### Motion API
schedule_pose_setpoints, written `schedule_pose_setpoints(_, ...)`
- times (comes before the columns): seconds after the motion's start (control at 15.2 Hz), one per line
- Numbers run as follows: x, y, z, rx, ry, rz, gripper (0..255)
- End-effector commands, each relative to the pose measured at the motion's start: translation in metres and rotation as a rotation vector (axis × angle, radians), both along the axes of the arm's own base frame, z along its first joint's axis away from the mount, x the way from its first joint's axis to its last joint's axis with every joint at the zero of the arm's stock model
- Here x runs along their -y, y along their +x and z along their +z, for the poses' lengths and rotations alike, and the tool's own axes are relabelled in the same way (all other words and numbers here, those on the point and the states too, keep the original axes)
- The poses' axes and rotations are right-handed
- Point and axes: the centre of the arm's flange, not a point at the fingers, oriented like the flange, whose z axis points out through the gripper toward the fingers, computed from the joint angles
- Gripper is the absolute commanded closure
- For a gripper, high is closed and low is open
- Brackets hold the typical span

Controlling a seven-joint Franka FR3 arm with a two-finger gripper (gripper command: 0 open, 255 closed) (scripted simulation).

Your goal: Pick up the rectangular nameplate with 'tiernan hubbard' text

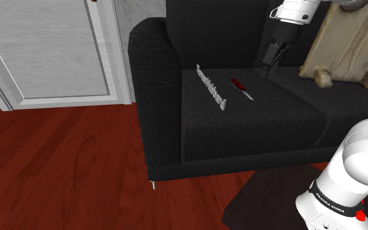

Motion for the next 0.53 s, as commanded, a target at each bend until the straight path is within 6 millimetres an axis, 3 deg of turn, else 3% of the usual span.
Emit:
schedule_pose_setpoints(0.0,0.0,0.0,0.0,0.0,0.0,0.0,0)
schedule_pose_setpoints(0.46,-0.022,0.091,-0.016,-0.023,-0.034,-0.23,0)
